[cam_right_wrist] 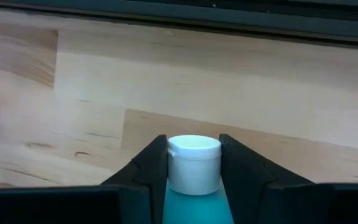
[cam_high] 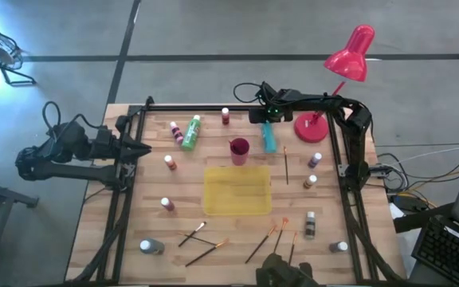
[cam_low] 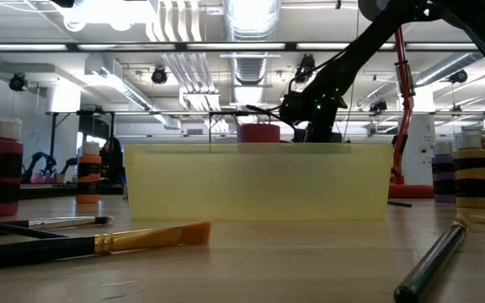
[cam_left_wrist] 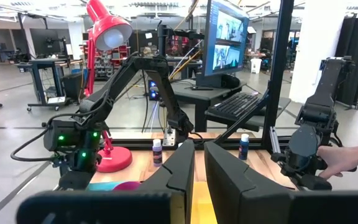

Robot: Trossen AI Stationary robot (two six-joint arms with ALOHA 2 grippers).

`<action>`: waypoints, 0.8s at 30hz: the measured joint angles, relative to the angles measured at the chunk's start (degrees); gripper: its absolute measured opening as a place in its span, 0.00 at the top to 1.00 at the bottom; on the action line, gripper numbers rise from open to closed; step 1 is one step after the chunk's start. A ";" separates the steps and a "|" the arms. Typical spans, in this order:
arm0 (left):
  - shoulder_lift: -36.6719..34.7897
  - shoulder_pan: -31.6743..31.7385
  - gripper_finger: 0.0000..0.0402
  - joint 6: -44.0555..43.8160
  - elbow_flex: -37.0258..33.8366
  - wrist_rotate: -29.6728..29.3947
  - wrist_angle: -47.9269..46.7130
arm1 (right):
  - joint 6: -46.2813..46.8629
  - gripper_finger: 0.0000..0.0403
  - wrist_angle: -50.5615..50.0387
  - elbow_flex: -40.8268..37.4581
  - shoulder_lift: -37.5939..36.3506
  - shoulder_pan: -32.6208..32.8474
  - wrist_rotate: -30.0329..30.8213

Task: Pick & Place Paint Supplies
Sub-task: Put the large light blue paint bottle into the yellow bin

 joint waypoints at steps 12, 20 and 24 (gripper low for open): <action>0.02 0.01 0.88 0.01 0.00 -0.01 0.00 | -4.61 0.73 -1.45 -0.19 -1.95 0.33 2.28; 0.02 0.02 0.88 0.00 0.00 0.00 0.02 | -7.94 0.73 -0.75 -0.06 -9.35 1.90 3.76; 0.02 0.01 0.88 0.02 0.00 0.00 0.00 | -10.14 0.73 -0.58 -0.06 -13.64 3.72 5.69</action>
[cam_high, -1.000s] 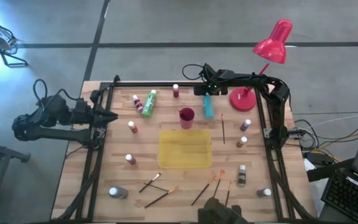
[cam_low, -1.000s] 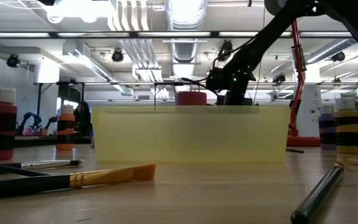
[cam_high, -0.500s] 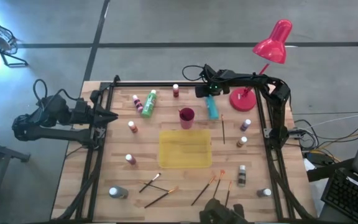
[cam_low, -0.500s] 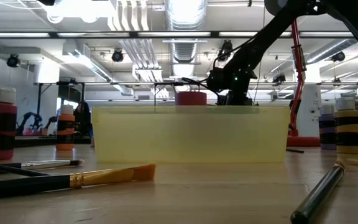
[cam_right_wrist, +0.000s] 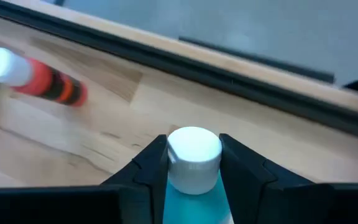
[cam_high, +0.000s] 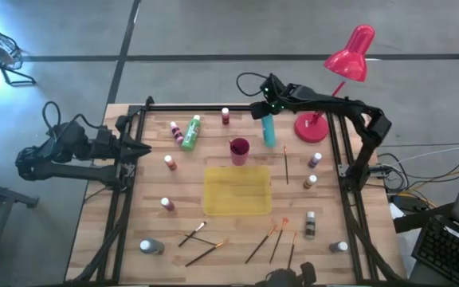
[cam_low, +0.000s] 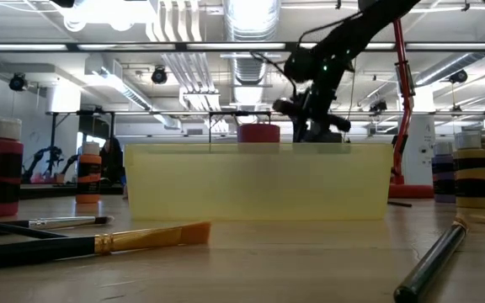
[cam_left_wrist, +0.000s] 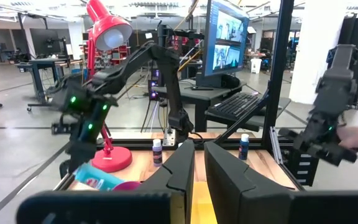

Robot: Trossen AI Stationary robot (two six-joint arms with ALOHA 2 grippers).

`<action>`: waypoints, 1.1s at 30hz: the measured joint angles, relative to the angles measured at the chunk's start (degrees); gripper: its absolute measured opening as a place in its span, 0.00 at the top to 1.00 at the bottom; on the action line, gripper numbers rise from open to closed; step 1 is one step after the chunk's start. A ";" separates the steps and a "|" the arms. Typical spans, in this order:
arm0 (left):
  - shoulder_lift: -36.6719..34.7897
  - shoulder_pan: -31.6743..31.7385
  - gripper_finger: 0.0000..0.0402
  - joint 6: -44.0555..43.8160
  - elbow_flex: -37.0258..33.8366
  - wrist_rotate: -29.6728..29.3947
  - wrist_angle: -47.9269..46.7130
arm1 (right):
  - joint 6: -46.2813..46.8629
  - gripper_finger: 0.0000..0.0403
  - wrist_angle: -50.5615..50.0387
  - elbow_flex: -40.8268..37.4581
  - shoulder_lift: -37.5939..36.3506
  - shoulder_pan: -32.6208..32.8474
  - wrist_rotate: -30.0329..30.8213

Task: Pick & Place Paint Supplies
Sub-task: Put the large light blue paint bottle into the yellow bin

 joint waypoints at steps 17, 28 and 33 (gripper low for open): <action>-0.02 0.01 0.88 0.00 0.00 -0.01 0.01 | -1.71 0.73 -0.24 -3.54 -12.04 4.20 2.39; 0.00 0.01 0.88 -0.01 0.00 0.00 0.01 | -3.04 0.73 -1.95 -3.56 -18.33 10.91 5.68; 0.00 0.01 0.88 0.00 0.00 0.00 0.02 | -3.20 0.73 -3.47 -3.56 -21.74 15.70 7.42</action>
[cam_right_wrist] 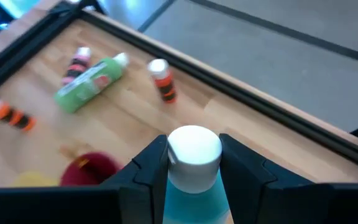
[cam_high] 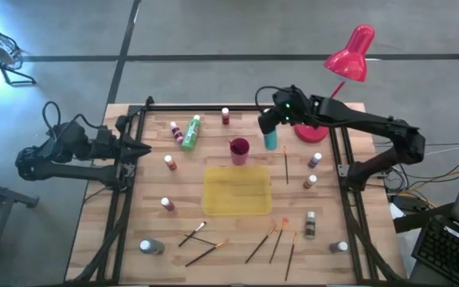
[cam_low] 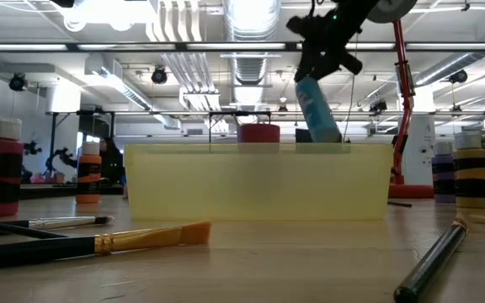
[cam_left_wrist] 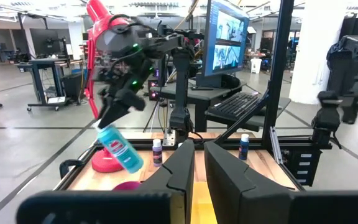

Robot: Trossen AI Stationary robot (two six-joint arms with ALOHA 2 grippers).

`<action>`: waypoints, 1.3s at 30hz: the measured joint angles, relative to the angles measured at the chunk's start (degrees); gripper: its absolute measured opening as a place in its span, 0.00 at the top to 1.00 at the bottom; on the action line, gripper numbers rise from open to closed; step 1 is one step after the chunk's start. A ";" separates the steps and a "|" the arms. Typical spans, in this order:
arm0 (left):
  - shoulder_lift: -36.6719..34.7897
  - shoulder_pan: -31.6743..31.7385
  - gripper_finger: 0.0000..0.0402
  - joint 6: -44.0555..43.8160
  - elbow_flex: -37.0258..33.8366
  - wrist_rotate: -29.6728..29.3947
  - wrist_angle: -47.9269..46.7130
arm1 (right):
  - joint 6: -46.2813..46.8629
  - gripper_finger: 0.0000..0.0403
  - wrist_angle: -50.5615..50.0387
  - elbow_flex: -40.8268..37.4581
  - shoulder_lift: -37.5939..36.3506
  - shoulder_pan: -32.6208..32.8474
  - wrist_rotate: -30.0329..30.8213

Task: Pick & Place Paint Supplies
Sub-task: Put the large light blue paint bottle into the yellow bin

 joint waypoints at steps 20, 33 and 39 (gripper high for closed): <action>0.00 -0.01 0.88 0.00 0.00 -0.01 0.00 | 2.24 0.73 -1.19 -0.17 -4.95 35.33 26.61; 0.00 0.01 0.88 0.00 0.00 0.00 0.01 | 8.98 0.73 -0.61 -0.71 3.21 49.93 46.90; 0.00 -0.01 0.88 0.00 0.00 0.00 0.00 | 10.47 0.73 1.73 -2.62 6.48 51.06 47.36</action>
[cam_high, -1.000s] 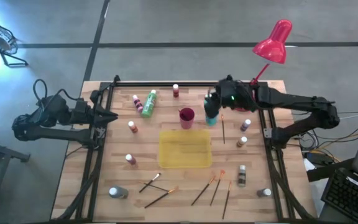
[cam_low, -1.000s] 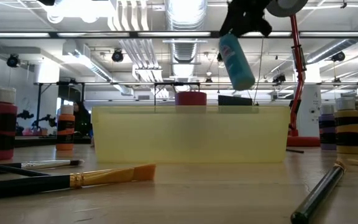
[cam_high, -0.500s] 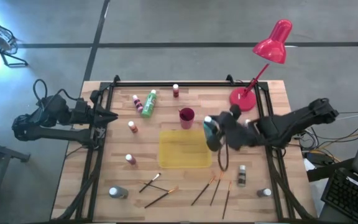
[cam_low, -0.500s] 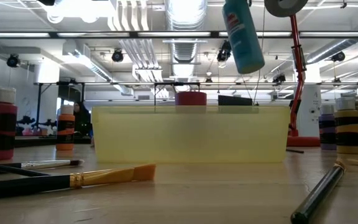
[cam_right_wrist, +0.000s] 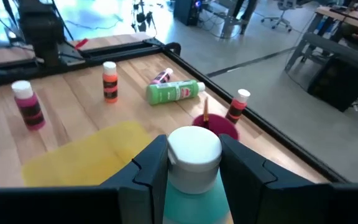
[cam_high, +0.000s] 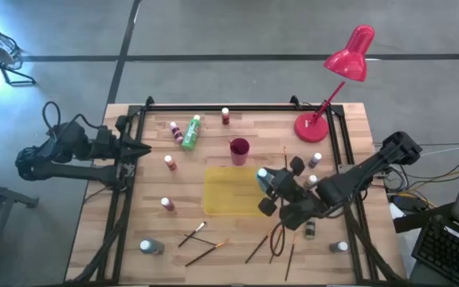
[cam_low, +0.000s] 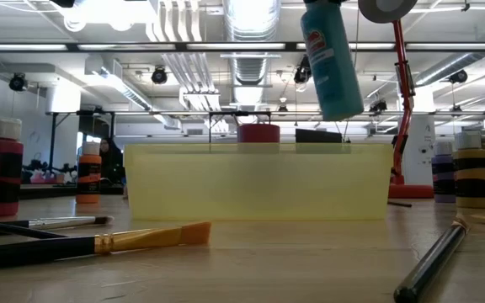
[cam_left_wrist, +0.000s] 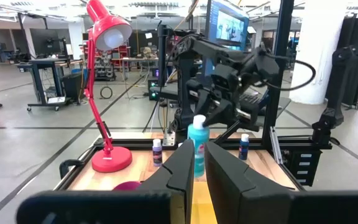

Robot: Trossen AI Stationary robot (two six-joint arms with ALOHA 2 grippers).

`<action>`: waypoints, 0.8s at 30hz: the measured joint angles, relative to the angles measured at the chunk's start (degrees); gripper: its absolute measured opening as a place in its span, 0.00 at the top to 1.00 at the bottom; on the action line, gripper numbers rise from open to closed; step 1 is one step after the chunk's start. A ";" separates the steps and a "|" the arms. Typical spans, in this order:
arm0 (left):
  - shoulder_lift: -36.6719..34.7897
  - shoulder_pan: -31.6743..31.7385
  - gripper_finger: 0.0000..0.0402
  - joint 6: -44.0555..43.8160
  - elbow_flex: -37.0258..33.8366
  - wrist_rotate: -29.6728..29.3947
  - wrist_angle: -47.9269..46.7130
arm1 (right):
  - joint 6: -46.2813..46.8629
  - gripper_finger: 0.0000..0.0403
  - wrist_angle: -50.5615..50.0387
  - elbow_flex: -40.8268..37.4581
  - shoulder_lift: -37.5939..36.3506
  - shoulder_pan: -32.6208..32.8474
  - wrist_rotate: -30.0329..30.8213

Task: Pick & Place Paint Supplies
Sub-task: Put the large light blue paint bottle into the yellow bin

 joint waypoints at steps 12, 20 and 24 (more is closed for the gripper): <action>0.00 0.00 0.88 -0.01 0.00 0.00 0.00 | -21.47 0.73 34.56 -9.71 -0.99 -1.64 -10.84; -0.01 0.00 0.88 0.00 0.00 0.00 -0.01 | -29.24 0.73 51.88 -22.94 -5.79 -5.48 -19.04; 0.00 0.00 0.88 0.00 0.00 -0.01 -0.01 | -30.63 0.73 62.10 -30.78 -8.74 -10.36 -30.71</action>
